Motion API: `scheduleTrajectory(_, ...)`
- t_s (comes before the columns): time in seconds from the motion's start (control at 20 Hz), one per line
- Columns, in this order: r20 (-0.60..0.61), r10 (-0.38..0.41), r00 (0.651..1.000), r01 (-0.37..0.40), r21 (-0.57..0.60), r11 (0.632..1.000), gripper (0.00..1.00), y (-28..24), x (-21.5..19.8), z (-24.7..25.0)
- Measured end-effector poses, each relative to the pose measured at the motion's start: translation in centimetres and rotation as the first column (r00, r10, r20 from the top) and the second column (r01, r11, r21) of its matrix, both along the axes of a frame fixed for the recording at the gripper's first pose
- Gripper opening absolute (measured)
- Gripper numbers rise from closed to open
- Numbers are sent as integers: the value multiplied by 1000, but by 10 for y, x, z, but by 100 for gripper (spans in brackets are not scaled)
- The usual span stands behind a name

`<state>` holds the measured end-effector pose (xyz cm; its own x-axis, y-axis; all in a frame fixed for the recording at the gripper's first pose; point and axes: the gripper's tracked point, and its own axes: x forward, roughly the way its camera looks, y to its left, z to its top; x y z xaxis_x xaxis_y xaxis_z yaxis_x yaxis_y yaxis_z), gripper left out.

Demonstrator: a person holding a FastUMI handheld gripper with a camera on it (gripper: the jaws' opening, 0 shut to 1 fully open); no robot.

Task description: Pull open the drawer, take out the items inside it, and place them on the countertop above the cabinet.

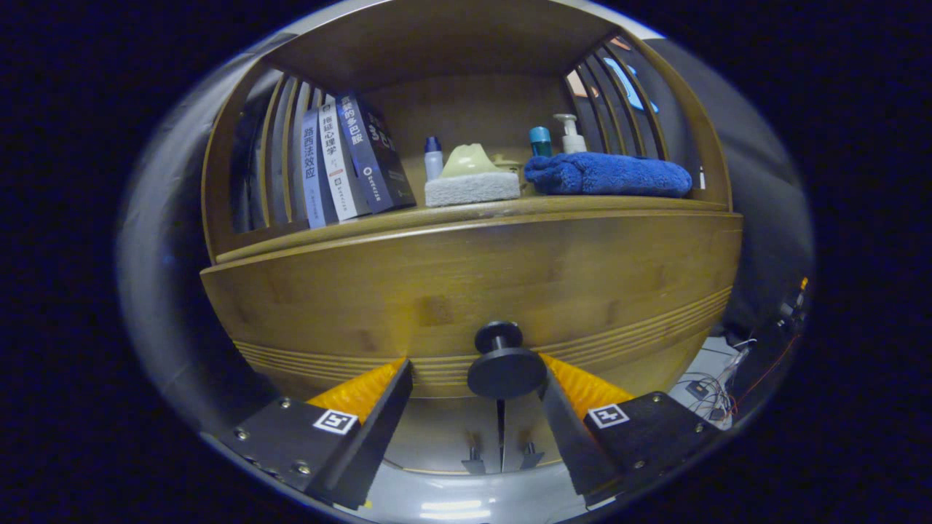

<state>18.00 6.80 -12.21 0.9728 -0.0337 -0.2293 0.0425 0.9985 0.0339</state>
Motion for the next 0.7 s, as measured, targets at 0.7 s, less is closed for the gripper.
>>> scheduleTrajectory(0.7, -23, 29, 999, -29, -22, 999, 99, -28, -107, 56)
